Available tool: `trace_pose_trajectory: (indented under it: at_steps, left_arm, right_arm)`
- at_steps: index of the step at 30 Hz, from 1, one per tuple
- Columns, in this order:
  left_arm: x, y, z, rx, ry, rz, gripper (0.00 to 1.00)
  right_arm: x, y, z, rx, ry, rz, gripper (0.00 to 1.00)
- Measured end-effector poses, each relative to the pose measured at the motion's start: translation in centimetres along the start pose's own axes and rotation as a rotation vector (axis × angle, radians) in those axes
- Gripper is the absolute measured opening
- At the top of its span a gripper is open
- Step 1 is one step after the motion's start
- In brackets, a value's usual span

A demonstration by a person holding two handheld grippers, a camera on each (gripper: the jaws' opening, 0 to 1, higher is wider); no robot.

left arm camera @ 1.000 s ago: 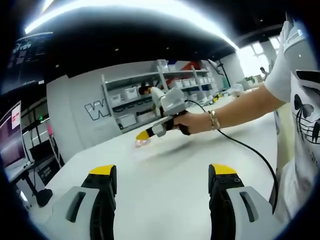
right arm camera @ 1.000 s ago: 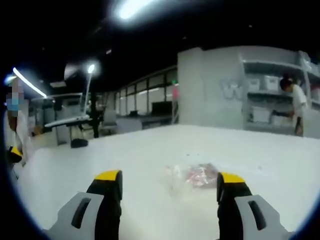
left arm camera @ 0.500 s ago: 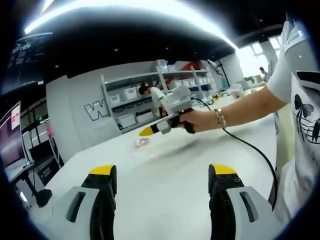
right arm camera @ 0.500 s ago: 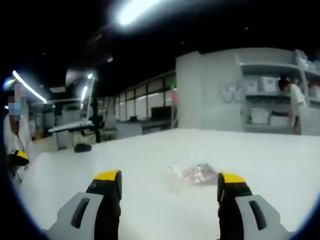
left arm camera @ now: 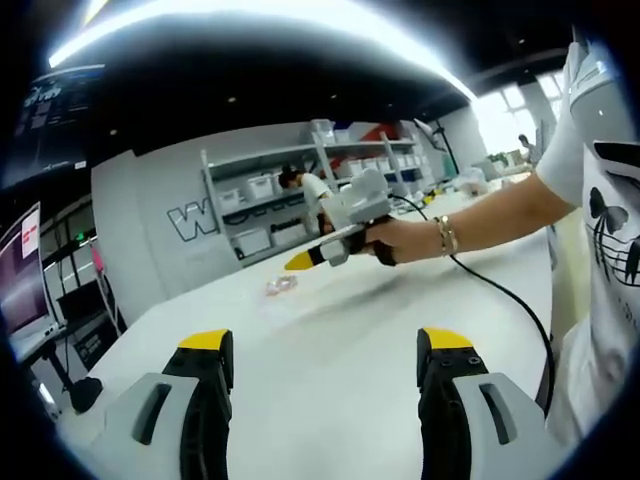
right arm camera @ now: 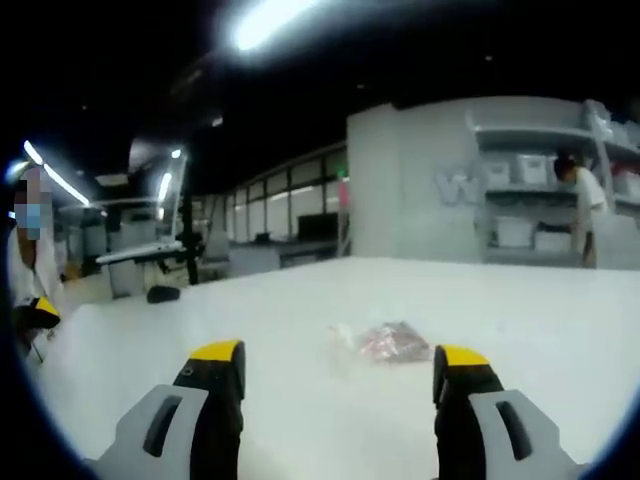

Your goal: Open the resealable bag by pulling the two sides of the seal apart until the entire bag opening is separated and visibly accessible.

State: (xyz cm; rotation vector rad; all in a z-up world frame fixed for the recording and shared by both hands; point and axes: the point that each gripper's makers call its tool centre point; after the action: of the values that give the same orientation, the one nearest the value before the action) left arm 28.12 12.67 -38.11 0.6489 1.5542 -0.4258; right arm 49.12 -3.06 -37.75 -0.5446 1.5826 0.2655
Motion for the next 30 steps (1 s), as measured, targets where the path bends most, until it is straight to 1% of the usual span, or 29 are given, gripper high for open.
trace_pose_trajectory:
  at_steps: [16, 21, 30]
  left_arm:
    - [0.0, 0.1, -0.2, 0.005, -0.007, -0.004, 0.74]
    - [0.1, 0.0, -0.3, 0.005, -0.006, -0.005, 0.74]
    - [0.0, 0.0, -0.3, 0.005, -0.010, -0.003, 0.74]
  right_arm:
    - [0.0, -0.1, -1.1, 0.010, -0.002, 0.011, 0.75]
    - [-0.1, -0.2, -1.6, 0.018, -0.008, 0.026, 0.73]
    - [-0.2, 0.1, -2.5, 0.006, -0.012, 0.019, 0.73]
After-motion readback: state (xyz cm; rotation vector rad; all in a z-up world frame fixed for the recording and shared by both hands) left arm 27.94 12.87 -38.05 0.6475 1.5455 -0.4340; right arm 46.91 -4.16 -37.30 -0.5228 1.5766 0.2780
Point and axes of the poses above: the point that each gripper's makers call its tool centre point, and the gripper's own axes: z roughly forward along the fingers, y roughly to its left, x roughly out of its underside, and after that the axes turned 11 degrees about -z, right-handed
